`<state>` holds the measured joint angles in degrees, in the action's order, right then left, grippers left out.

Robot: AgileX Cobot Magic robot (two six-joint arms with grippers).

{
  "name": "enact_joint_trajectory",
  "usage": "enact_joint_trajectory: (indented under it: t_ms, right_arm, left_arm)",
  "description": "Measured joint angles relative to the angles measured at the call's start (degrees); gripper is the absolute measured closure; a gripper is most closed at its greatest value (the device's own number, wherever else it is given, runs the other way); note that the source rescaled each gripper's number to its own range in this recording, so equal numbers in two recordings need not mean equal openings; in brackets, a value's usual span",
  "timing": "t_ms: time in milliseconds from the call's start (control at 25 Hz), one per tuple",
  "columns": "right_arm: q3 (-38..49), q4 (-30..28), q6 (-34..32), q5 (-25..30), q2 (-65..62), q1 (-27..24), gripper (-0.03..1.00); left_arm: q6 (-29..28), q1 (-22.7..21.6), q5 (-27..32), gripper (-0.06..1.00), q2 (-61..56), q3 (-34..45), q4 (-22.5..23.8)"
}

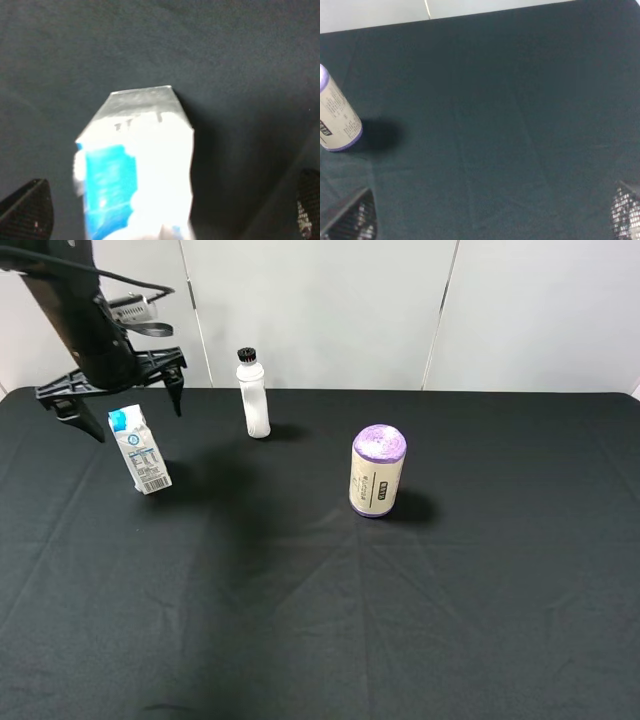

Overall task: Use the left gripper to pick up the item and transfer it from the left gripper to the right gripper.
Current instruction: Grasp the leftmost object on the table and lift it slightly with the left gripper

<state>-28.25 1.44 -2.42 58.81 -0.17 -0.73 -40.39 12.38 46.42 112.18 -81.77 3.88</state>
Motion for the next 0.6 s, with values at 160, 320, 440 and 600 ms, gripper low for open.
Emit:
enact_joint_trajectory:
  t_ms: [160,320,440,600]
  right_arm:
    - [0.0,0.0,0.0,0.0,0.0,0.0,-0.03]
    - [0.0,0.0,0.0,0.0,0.0,0.0,-0.03]
    - [0.0,0.0,0.0,0.0,0.0,0.0,-0.03]
    - [0.0,0.0,0.0,0.0,0.0,0.0,-0.03]
  left_arm:
    - [-1.71,0.08,-0.22,0.02,2.63,-0.56,-0.6]
    - [-2.78,0.08,-0.05,0.02,3.88,-0.56,-0.46]
    - [-3.78,0.08,-0.05,0.03,4.04,-0.56,0.83]
    - [-4.91,0.08,0.28,0.06,4.04,-0.56,1.95]
